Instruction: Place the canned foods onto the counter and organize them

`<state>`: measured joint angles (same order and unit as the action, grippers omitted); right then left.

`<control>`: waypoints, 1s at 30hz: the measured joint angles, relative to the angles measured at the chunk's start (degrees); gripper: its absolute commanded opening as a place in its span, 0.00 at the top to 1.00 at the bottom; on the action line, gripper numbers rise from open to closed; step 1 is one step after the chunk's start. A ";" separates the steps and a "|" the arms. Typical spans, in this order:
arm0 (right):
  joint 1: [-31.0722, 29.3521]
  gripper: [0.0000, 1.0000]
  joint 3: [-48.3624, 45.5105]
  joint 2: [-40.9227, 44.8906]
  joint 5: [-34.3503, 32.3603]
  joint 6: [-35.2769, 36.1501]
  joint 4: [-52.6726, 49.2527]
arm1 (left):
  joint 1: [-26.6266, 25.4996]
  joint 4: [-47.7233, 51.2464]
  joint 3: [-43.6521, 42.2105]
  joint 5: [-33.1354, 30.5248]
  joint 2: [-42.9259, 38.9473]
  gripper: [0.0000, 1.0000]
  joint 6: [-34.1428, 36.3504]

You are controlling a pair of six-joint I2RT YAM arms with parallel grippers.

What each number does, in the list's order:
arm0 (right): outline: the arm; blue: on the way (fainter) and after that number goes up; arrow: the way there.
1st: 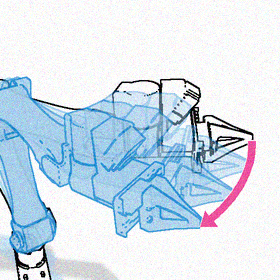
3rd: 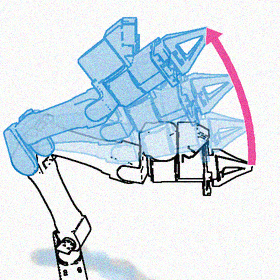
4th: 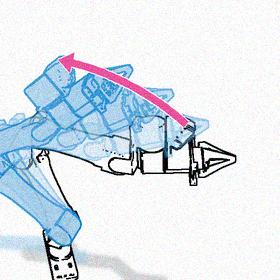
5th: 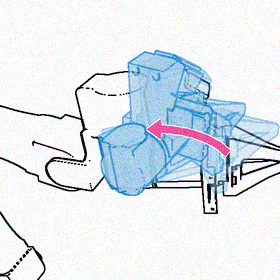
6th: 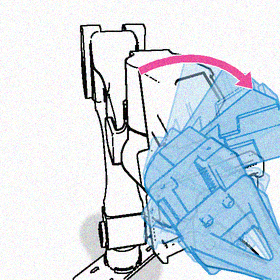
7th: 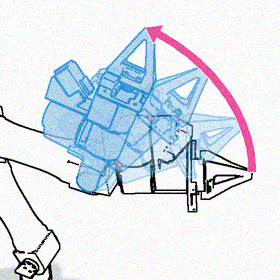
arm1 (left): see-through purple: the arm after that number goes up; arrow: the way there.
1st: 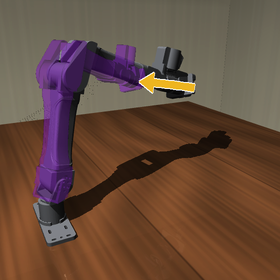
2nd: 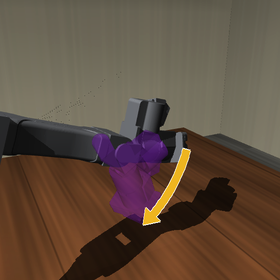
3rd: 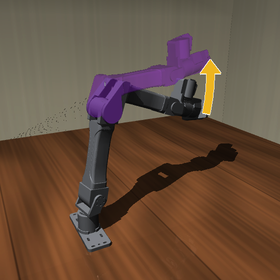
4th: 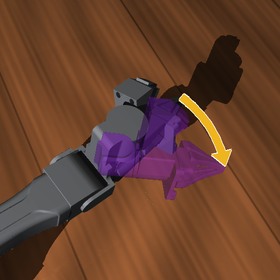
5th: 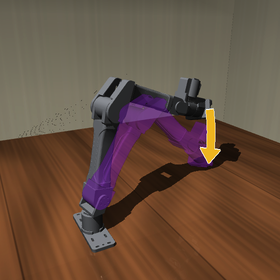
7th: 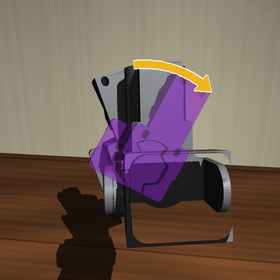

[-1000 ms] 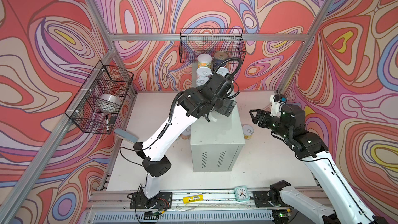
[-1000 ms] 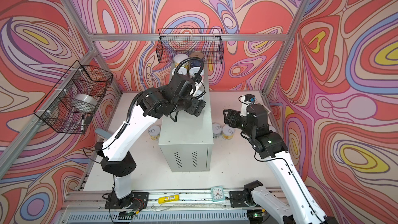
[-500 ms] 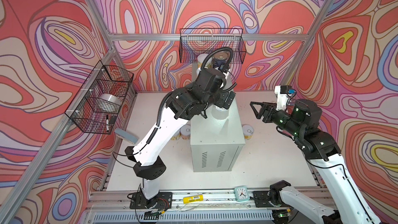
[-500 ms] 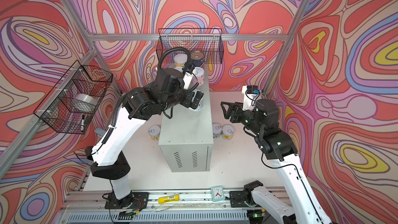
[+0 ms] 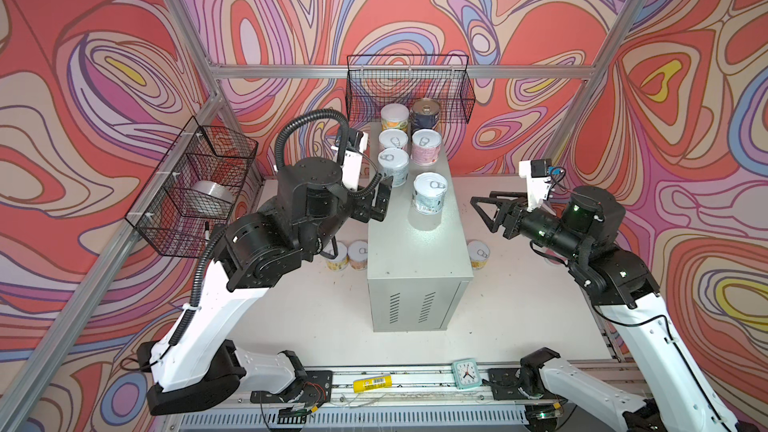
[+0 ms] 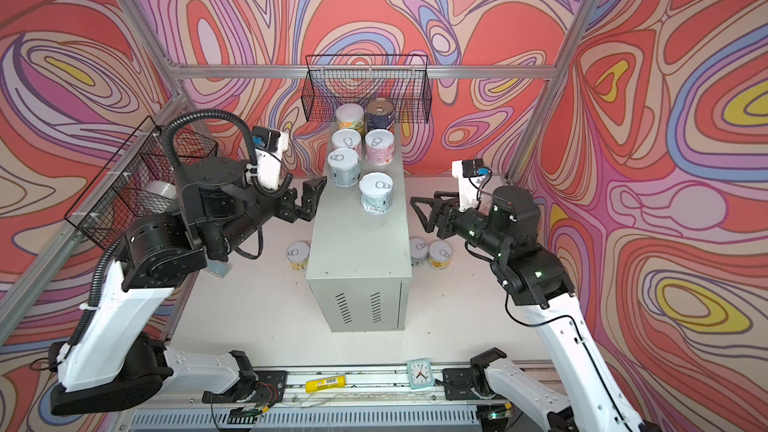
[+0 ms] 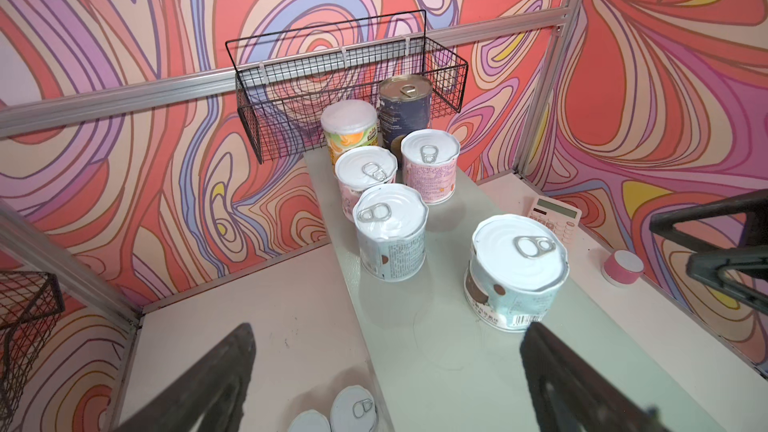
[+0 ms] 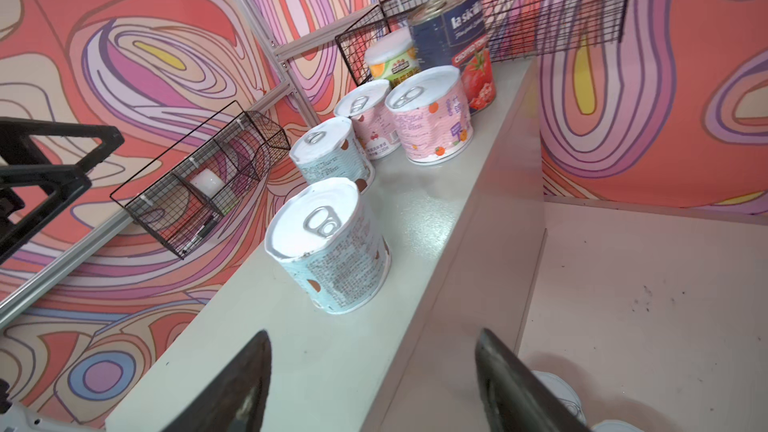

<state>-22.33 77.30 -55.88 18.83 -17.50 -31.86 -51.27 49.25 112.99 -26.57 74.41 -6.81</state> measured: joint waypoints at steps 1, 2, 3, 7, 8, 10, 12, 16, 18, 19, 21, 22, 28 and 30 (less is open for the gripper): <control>-1.97 0.20 0.24 -0.48 -1.11 0.50 -0.09 | 0.35 0.07 -1.16 0.22 -0.68 0.00 -0.55; -4.44 0.20 0.55 -1.09 -2.62 1.07 -0.28 | 0.85 0.11 -2.69 0.63 -1.44 0.00 -1.25; -6.75 0.19 0.76 -1.68 -4.17 1.68 -0.37 | 1.55 0.11 -4.37 1.09 -2.19 0.00 -1.97; -13.03 0.19 1.57 -4.44 -10.03 3.58 -0.83 | 5.64 -0.13 -11.61 3.72 -5.03 0.02 -4.37; -13.57 0.19 1.60 -5.07 -11.37 3.96 -0.94 | 7.15 -0.39 -13.66 4.68 -5.90 0.02 -4.98; -13.94 0.19 1.62 -6.12 -13.53 4.44 -1.14 | 9.62 -0.81 -16.94 6.40 -7.43 0.02 -5.97; -14.08 0.19 1.68 -7.08 -15.17 4.68 -1.18 | 11.74 -1.14 -19.32 8.09 -8.63 0.02 -6.95; -14.40 0.19 2.51 -9.25 -17.00 4.98 -1.09 | 13.51 -3.17 -21.99 10.95 -9.51 0.02 -8.11; -14.64 0.19 2.56 -10.19 -17.62 5.05 -0.96 | 13.86 -4.33 -22.77 12.33 -9.01 0.02 -8.46; -14.75 0.20 2.56 -10.47 -17.81 5.05 -0.90 | 13.94 -4.72 -22.93 12.90 -8.59 0.02 -8.50; -14.88 0.20 2.56 -11.06 -18.10 5.20 -0.76 | 14.29 -5.64 -23.17 14.16 -7.56 0.03 -8.61; -14.88 0.20 2.62 -11.34 -18.18 5.29 -0.70 | 14.64 -6.10 -23.23 15.04 -6.84 0.03 -8.74; -14.91 0.20 3.23 -13.40 -18.67 5.73 0.42 | 16.26 -8.39 -23.30 18.75 -3.28 0.04 -9.53; -14.91 0.20 3.41 -14.01 -19.28 5.81 0.87 | 16.61 -9.01 -23.30 19.56 -2.43 0.04 -9.55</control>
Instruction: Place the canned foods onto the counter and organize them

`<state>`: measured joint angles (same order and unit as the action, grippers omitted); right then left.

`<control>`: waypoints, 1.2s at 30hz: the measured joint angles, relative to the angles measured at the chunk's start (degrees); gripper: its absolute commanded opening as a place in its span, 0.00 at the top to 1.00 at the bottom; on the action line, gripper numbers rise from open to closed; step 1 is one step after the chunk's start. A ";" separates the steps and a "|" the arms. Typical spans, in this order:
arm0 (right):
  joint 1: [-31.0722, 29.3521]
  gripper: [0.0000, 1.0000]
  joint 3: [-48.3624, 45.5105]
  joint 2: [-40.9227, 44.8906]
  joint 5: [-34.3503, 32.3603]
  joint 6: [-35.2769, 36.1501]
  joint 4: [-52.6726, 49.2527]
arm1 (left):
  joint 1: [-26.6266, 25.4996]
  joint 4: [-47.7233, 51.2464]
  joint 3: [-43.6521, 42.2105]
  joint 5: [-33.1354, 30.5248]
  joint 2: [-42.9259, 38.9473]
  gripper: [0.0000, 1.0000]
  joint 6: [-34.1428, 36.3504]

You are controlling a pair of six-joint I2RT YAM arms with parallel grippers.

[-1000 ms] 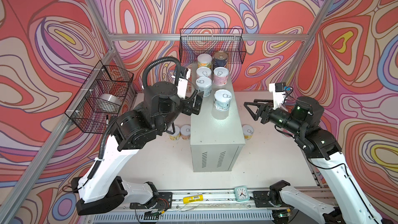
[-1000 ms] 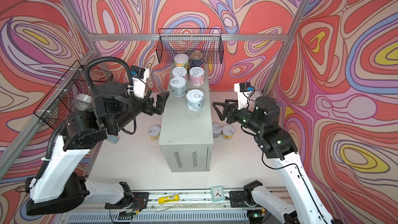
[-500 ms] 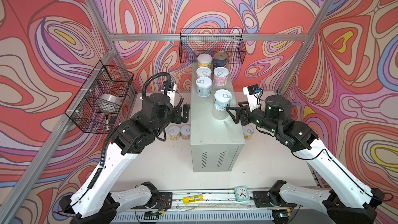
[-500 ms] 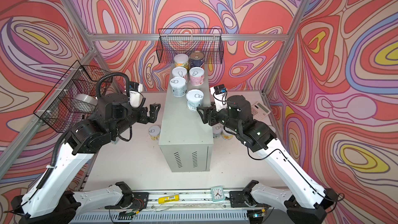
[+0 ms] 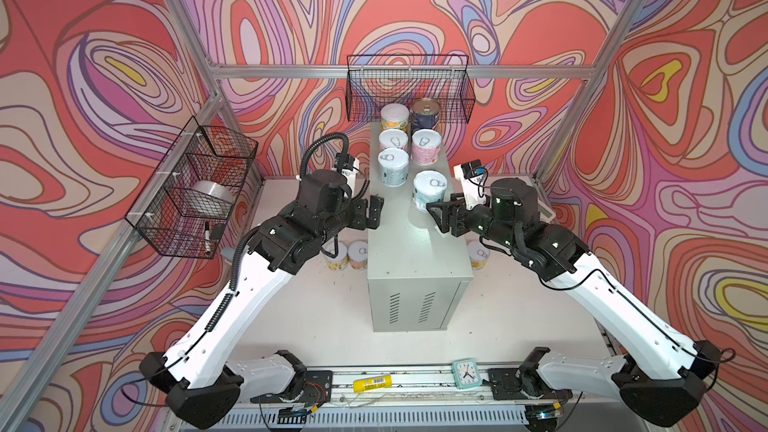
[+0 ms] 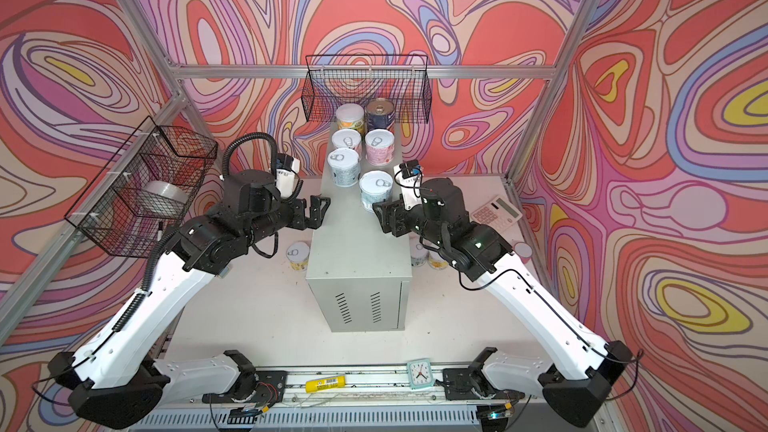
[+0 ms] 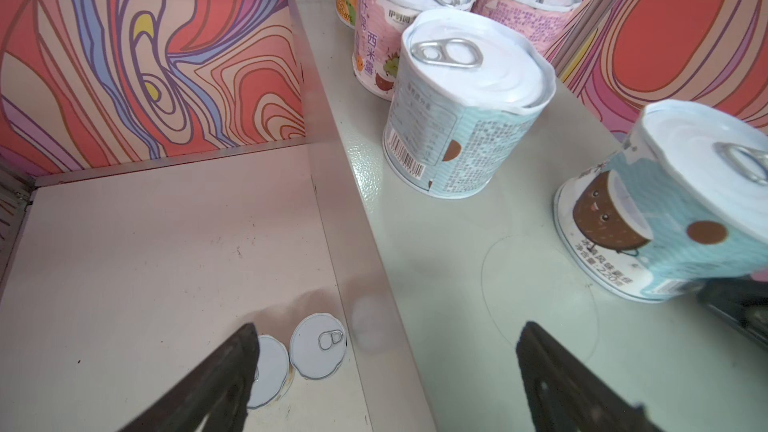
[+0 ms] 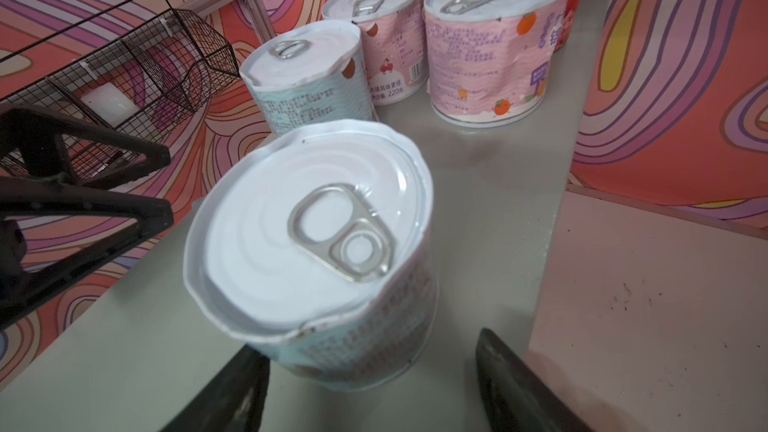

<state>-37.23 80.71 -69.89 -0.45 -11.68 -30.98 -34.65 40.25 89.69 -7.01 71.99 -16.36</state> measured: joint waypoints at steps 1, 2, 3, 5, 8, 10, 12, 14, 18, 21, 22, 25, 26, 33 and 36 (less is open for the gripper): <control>0.00 0.20 0.15 -0.31 -0.48 0.00 0.20 | 0.24 -0.31 0.02 0.42 0.48 0.04 0.00; 0.00 0.20 0.44 -0.70 -1.05 0.00 0.22 | 0.50 -0.63 0.04 0.83 0.98 0.04 0.00; 0.00 0.20 0.72 -1.07 -1.53 0.00 0.28 | 0.76 -0.94 0.07 1.16 1.40 0.04 0.00; -0.04 0.20 1.18 -1.99 -2.75 0.02 0.92 | 1.42 -1.53 0.13 1.95 2.32 0.04 0.00; -0.04 0.21 1.51 -3.21 -4.04 0.15 1.92 | 2.40 -2.25 0.22 2.99 3.50 0.05 -0.02; -0.04 0.23 2.03 -4.09 -4.90 0.15 2.25 | 2.99 -2.67 0.33 3.82 4.09 0.05 -0.04; -0.07 0.24 2.69 -4.85 -5.92 0.13 2.29 | 3.54 -3.10 0.33 4.55 4.57 0.05 -0.20; -0.09 0.26 3.17 -5.55 -6.95 0.24 2.45 | 3.85 -3.56 0.33 5.18 4.90 0.06 -0.22; -0.09 0.27 4.02 -6.91 -8.55 0.39 3.17 | 4.02 -4.24 0.48 6.19 5.42 0.06 -0.22; -0.09 0.27 4.87 -8.07 -9.31 0.55 3.50 | 4.00 -4.52 0.63 7.13 5.73 0.07 -0.22; -0.09 0.27 5.18 -8.41 -9.57 0.57 3.58 | 4.00 -4.55 0.63 7.37 5.79 0.07 -0.22; -0.09 0.27 6.08 -9.31 -10.25 0.72 3.87 | 4.02 -4.55 0.63 8.15 5.79 0.07 -0.22; -0.09 0.27 6.34 -9.46 -10.40 0.72 3.93 | 4.02 -4.59 0.63 8.44 5.79 0.07 -0.20; -0.09 0.27 7.37 -10.49 -10.71 0.81 5.11 | 4.00 -5.75 0.63 10.80 5.79 0.06 0.24; 0.07 0.28 7.39 -10.84 -10.69 0.83 5.73 | 4.00 -5.92 0.63 11.65 5.84 0.07 0.26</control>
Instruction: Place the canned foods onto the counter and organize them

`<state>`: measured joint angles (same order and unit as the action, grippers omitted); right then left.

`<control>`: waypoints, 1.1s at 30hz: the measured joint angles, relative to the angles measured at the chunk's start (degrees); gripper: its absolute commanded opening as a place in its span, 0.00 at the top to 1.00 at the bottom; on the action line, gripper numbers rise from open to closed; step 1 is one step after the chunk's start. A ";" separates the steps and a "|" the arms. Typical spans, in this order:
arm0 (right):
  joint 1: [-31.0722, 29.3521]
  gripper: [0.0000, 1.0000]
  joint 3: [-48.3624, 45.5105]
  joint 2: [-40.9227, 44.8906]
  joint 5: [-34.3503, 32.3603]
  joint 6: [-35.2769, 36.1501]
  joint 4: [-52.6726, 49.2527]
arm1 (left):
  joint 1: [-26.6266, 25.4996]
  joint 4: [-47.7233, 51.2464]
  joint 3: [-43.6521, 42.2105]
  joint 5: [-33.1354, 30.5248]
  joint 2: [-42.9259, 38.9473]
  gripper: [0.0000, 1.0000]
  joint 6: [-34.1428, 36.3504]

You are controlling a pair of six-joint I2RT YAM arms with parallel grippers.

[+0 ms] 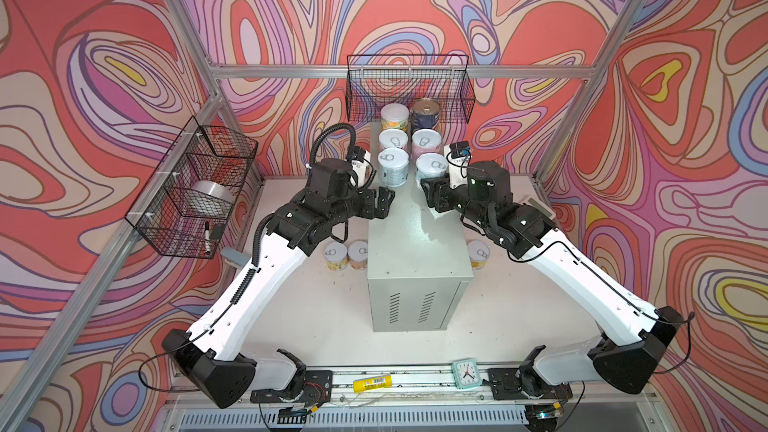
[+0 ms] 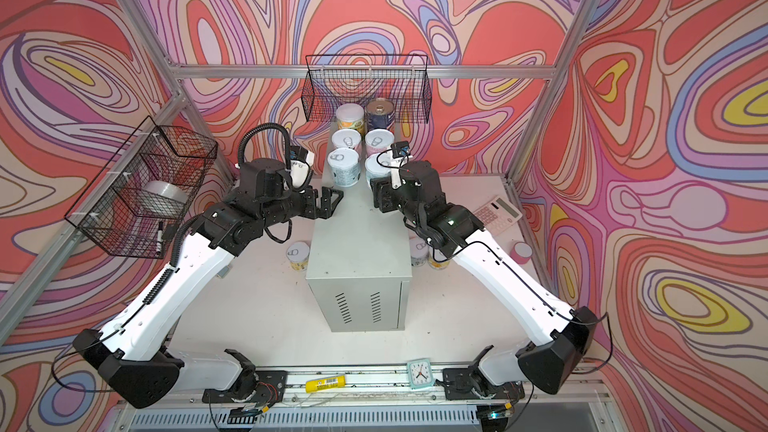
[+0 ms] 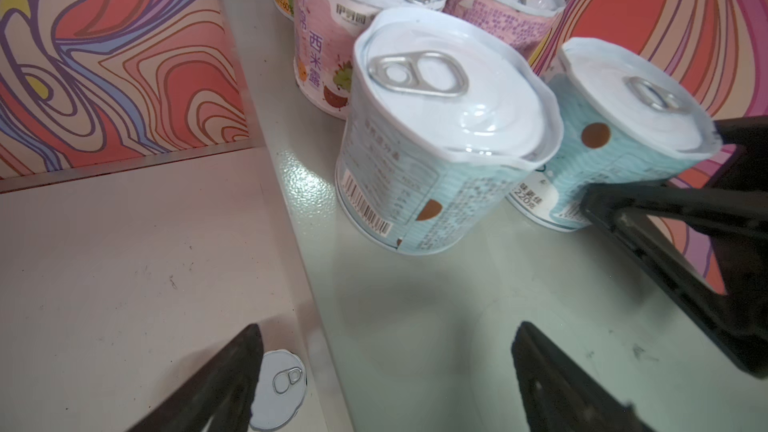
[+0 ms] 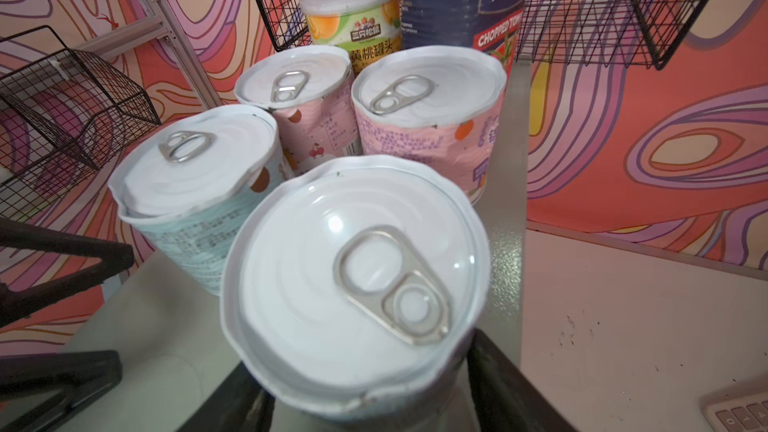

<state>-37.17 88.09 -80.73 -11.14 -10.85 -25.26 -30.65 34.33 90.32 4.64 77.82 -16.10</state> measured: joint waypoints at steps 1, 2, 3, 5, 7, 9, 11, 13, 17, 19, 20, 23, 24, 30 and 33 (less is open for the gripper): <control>0.04 0.28 0.09 -0.22 0.00 0.00 0.13 | 0.00 -0.09 0.00 0.15 0.07 0.07 0.00; 0.11 0.28 0.11 -0.37 0.02 0.00 0.33 | 0.02 -0.17 0.00 0.31 0.22 0.08 0.02; 0.22 0.28 0.17 -0.57 0.02 0.00 0.46 | 0.02 -0.33 0.00 0.50 0.35 0.08 0.02; 0.44 0.28 0.24 -0.96 0.15 0.00 0.63 | 0.02 -0.33 0.00 0.81 0.72 0.08 0.02; 0.70 0.28 0.35 -1.25 0.22 0.00 0.85 | 0.02 -0.33 0.00 1.03 1.03 0.08 0.02; 1.07 0.28 0.37 -1.38 0.50 -0.02 1.09 | 0.02 -0.39 0.00 1.36 1.25 0.09 0.02; 1.64 0.28 0.37 -1.44 1.36 -0.15 1.44 | 0.02 -0.81 0.00 1.73 1.36 0.09 0.02; 2.43 0.28 0.35 -1.46 2.27 -0.35 1.81 | 0.02 -1.18 0.00 2.03 1.44 0.09 0.02; 3.37 0.29 0.24 -1.46 3.58 -0.63 2.56 | 0.02 -1.57 0.00 2.56 1.46 0.09 0.04; 3.41 0.29 0.17 -1.46 3.93 -0.76 2.75 | 0.02 -1.57 0.00 2.78 1.46 0.10 0.04; 3.41 0.30 0.17 -1.46 4.17 -0.76 2.80 | 0.02 -1.60 0.00 2.86 1.51 0.11 0.04; 3.45 0.30 0.17 -1.46 4.94 -0.81 2.99 | 0.02 -1.68 0.00 2.89 1.60 0.12 0.02; 3.45 0.30 0.15 -1.46 5.07 -0.83 3.02 | 0.02 -1.77 0.00 2.89 1.64 0.12 0.02; 3.45 0.30 -0.04 -1.44 5.55 -1.05 3.45 | 0.02 -2.45 0.00 3.08 1.88 0.13 0.02; 3.45 0.30 -0.26 -1.33 5.66 -1.36 3.69 | 0.02 -2.47 0.00 3.15 1.90 0.14 0.00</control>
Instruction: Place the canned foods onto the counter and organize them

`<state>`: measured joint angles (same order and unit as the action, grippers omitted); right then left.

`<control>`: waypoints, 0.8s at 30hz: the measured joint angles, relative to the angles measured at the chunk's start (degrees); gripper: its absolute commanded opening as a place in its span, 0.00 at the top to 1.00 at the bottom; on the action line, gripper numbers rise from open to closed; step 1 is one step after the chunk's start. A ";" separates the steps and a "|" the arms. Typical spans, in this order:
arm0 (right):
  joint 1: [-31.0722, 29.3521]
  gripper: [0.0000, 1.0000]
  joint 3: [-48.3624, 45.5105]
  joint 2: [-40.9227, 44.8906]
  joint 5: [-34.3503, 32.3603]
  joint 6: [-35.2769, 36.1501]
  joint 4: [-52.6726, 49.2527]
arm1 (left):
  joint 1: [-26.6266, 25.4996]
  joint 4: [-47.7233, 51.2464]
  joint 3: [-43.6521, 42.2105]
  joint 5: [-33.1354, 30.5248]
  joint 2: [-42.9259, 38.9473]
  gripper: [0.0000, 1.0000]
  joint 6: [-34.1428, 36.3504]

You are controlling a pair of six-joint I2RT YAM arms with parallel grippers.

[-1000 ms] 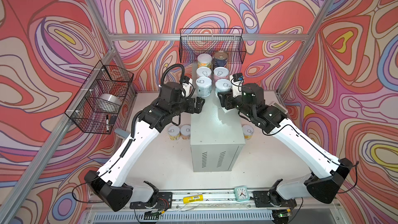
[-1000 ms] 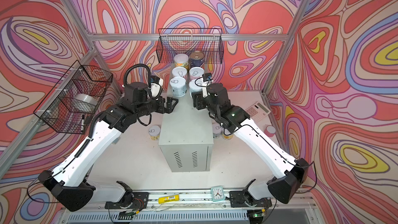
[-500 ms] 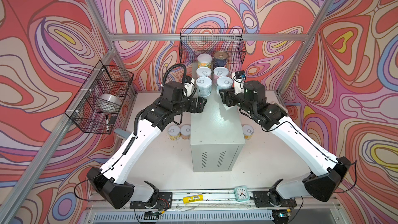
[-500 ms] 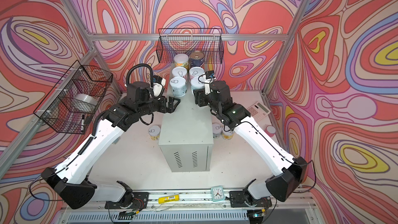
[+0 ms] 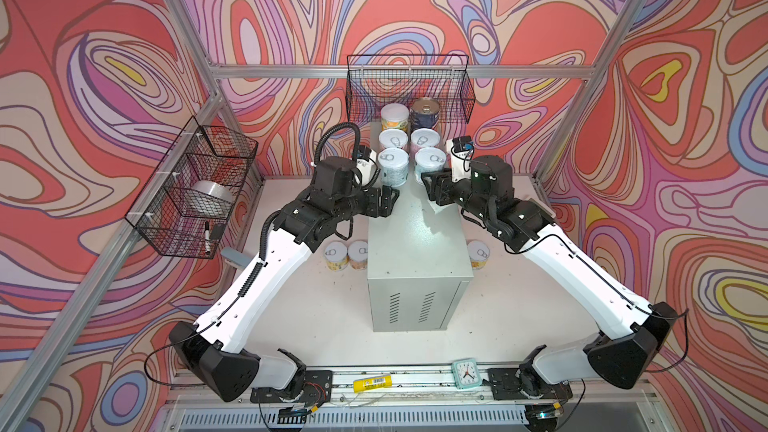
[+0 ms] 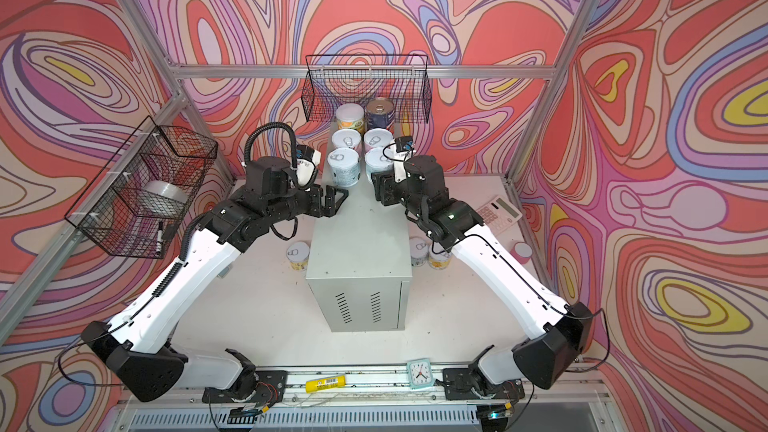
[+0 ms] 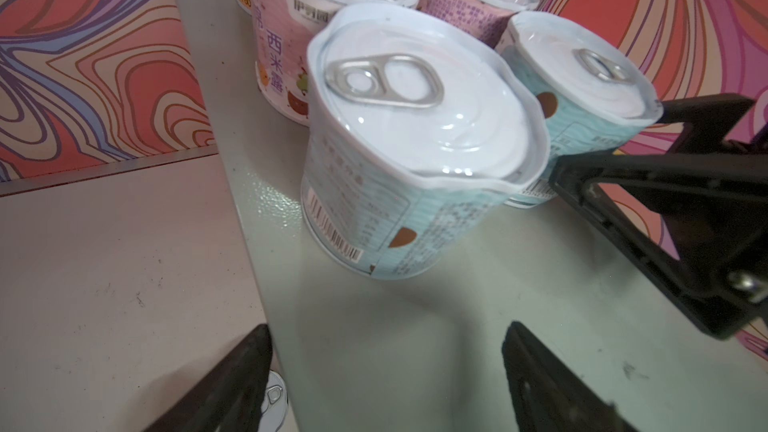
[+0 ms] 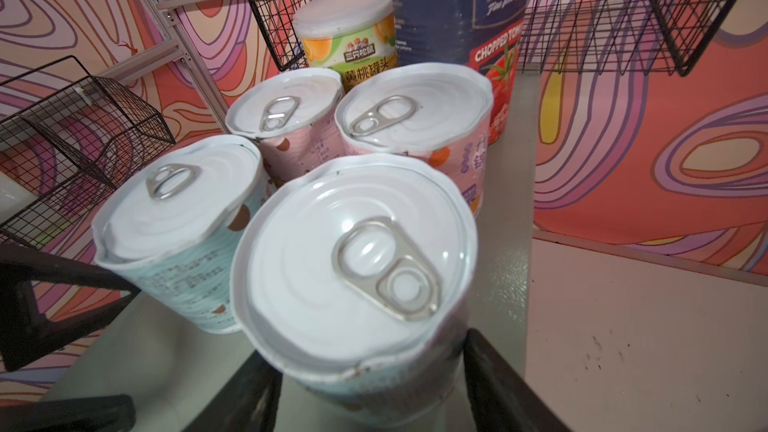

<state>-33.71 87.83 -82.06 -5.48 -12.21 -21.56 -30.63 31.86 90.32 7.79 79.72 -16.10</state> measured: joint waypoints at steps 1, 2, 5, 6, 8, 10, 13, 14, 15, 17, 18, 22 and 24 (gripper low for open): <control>0.00 0.30 -0.15 0.11 0.00 -0.20 0.15 | 0.00 0.00 0.00 0.04 0.00 0.14 0.00; 0.00 0.30 -0.22 0.17 0.02 -0.37 0.24 | 0.00 0.00 0.00 0.09 0.00 0.14 0.00; 0.00 0.30 -0.44 0.33 0.17 -0.87 0.59 | 0.00 0.00 0.00 0.13 0.00 0.14 0.00; 0.00 0.30 -0.44 0.37 0.24 -0.96 0.59 | 0.00 0.00 0.00 0.15 0.00 0.14 0.00; 0.02 0.31 -0.61 0.66 0.46 -1.20 0.72 | 0.00 0.00 0.00 0.15 0.00 0.14 -0.02; 0.02 0.31 -0.90 1.16 0.63 -1.40 1.01 | 0.04 -0.02 0.00 0.17 0.00 0.14 -0.02; 0.02 0.31 -1.25 2.05 0.98 -1.66 1.46 | 0.24 -0.02 0.00 0.22 0.00 0.15 -0.04; 0.02 0.31 -1.40 2.38 1.07 -1.70 1.55 | 0.26 -0.07 0.00 0.26 0.00 0.15 -0.04; 0.02 0.31 -1.53 2.58 1.22 -1.81 1.70 | 0.26 -0.15 0.00 0.31 0.00 0.15 -0.07; 0.02 0.32 -1.64 2.89 1.62 -1.92 1.88 | 0.26 -0.35 0.00 0.39 0.00 0.16 -0.11; 0.02 0.32 -1.64 2.89 1.86 -2.01 1.92 | 0.26 -0.42 0.00 0.42 0.00 0.16 -0.17; 0.02 0.33 -1.75 2.89 2.36 -2.25 1.97 | 0.33 -0.46 0.00 0.46 0.00 0.17 -0.24; 0.02 0.32 -1.81 2.89 2.47 -2.34 2.12 | 0.33 -0.46 0.00 0.46 0.00 0.17 -0.24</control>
<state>-33.69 86.02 -79.18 -3.01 -14.55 -19.44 -30.30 31.40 90.32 8.25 79.72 -16.34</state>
